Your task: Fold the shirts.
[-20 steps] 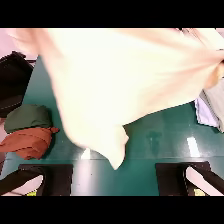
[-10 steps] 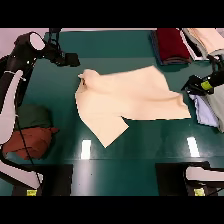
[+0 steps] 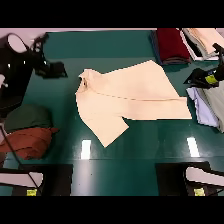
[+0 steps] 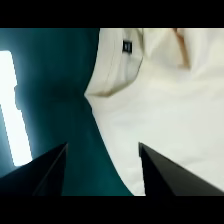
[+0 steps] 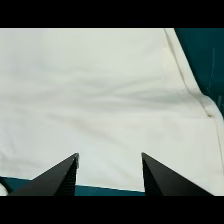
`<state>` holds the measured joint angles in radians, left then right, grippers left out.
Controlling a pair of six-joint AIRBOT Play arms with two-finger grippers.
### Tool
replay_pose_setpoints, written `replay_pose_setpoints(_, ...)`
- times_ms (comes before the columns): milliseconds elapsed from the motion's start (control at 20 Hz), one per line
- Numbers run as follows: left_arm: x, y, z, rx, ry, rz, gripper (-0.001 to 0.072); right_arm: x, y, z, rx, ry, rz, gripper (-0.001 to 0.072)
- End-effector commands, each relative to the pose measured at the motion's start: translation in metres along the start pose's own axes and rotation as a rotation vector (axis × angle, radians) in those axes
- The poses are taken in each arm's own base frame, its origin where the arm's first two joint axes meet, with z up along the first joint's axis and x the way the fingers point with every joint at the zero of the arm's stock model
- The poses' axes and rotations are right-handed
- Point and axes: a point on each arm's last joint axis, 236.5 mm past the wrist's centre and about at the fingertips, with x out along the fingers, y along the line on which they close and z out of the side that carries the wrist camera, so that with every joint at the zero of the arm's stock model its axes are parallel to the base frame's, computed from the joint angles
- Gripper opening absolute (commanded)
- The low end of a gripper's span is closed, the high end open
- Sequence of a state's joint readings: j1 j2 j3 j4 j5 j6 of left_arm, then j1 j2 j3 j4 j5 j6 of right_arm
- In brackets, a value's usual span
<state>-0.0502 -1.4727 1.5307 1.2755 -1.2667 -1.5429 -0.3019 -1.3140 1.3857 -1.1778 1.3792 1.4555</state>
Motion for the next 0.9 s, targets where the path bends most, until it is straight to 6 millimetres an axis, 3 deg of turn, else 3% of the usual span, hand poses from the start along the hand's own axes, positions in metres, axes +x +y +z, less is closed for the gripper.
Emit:
replay_pose_setpoints(0,0.03,-0.006,-0.081,-0.054,0.101,-0.021,0.0528,-0.005,0.019,-0.017,-0.048,-0.019,0.011,0.0451)
replay_pose_setpoints(150,0.062,-0.026,-0.146,-0.123,0.173,-0.098,0.0528,-0.002,0.035,-0.023,-0.084,-0.039,0.026,0.0451)
replay_pose_setpoints(300,0.087,-0.04,-0.184,-0.191,0.224,-0.151,0.0528,0.003,0.05,-0.028,-0.122,-0.024,0.039,0.0452)
replay_pose_setpoints(550,0.105,-0.066,-0.185,-0.15,0.153,-0.167,0.0527,0.005,0.06,-0.032,-0.147,-0.012,0.049,0.0451)
replay_pose_setpoints(700,0.109,-0.073,-0.168,-0.168,0.072,-0.168,0.0526,0.004,0.057,-0.033,-0.139,-0.005,0.046,0.0451)
replay_pose_setpoints(750,0.107,-0.072,-0.161,-0.194,0.057,-0.167,0.0492,0.004,0.055,-0.036,-0.141,0.009,0.042,0.0451)
replay_pose_setpoints(850,0.096,-0.067,-0.145,-0.204,0.031,-0.169,0.0019,0.002,0.046,-0.044,-0.14,0.046,0.034,0.0451)
